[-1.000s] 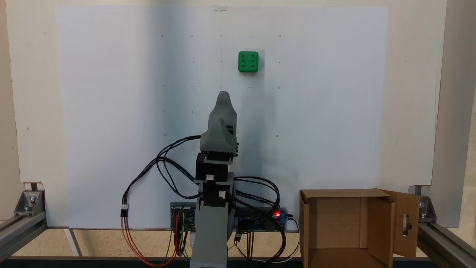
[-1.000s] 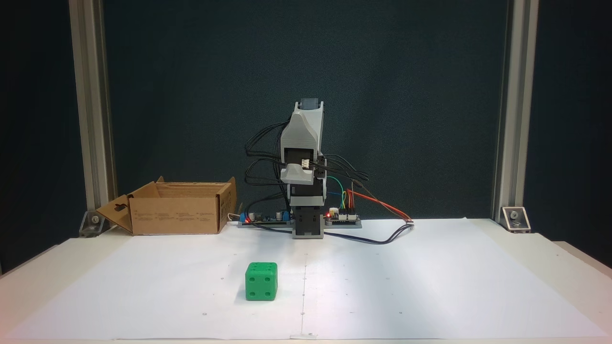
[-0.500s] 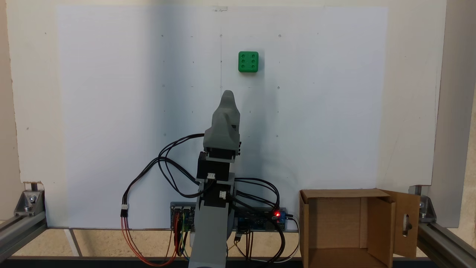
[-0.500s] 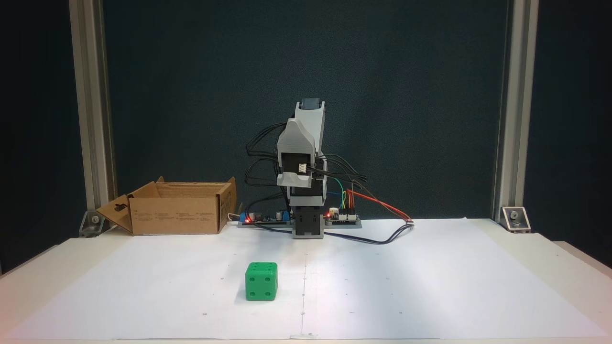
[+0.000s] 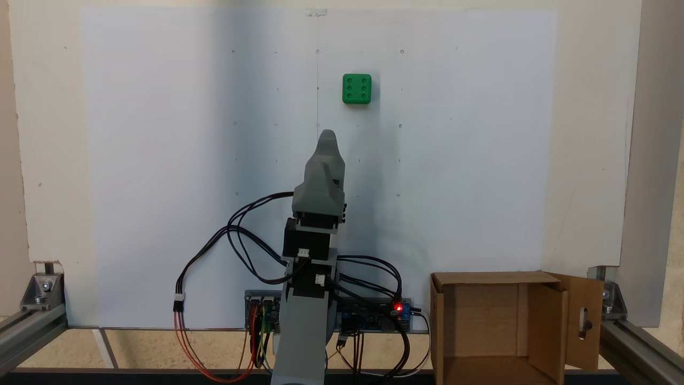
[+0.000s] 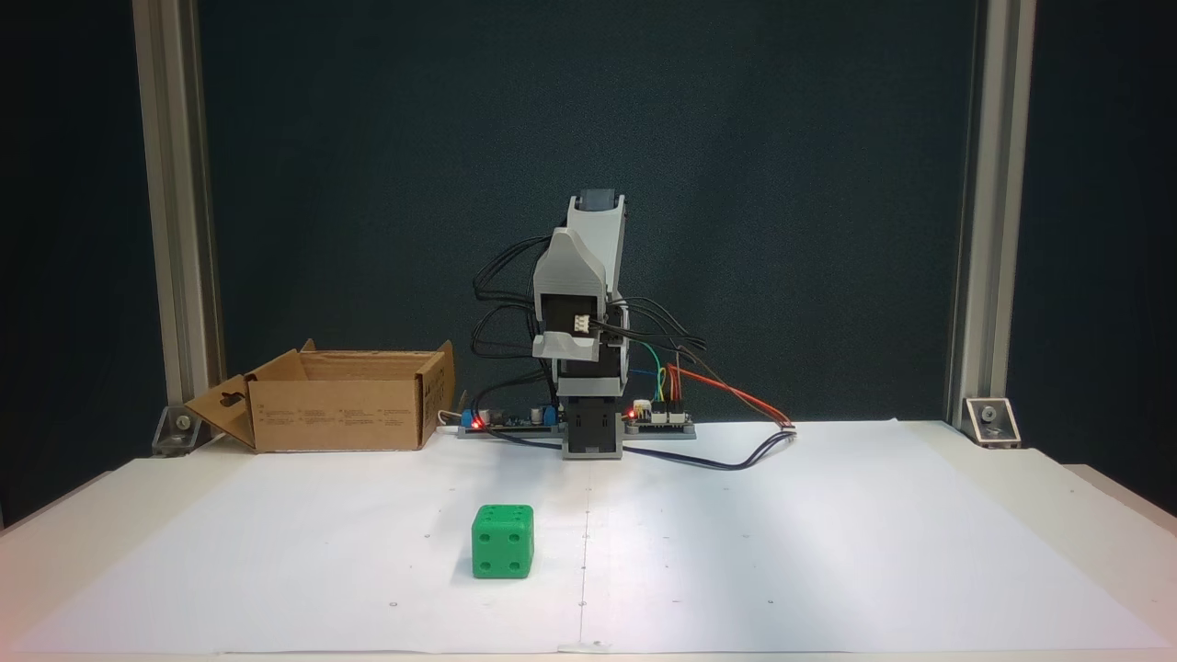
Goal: Grasp a green dice and put it in the bin.
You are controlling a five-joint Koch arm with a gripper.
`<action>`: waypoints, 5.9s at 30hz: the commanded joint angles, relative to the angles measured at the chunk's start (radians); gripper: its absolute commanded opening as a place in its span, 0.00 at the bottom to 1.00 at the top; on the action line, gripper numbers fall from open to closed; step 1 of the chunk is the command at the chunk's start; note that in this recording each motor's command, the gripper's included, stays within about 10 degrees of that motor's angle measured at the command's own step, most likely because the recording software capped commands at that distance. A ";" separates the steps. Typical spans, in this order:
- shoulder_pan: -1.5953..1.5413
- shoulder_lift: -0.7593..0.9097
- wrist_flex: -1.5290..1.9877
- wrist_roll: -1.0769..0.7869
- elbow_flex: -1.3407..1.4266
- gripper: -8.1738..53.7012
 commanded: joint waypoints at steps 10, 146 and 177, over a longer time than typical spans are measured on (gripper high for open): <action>0.009 0.109 0.008 0.008 0.051 0.84; 0.155 -1.108 2.695 -0.095 -1.988 0.85; 0.115 -1.184 2.546 -0.087 -1.867 0.85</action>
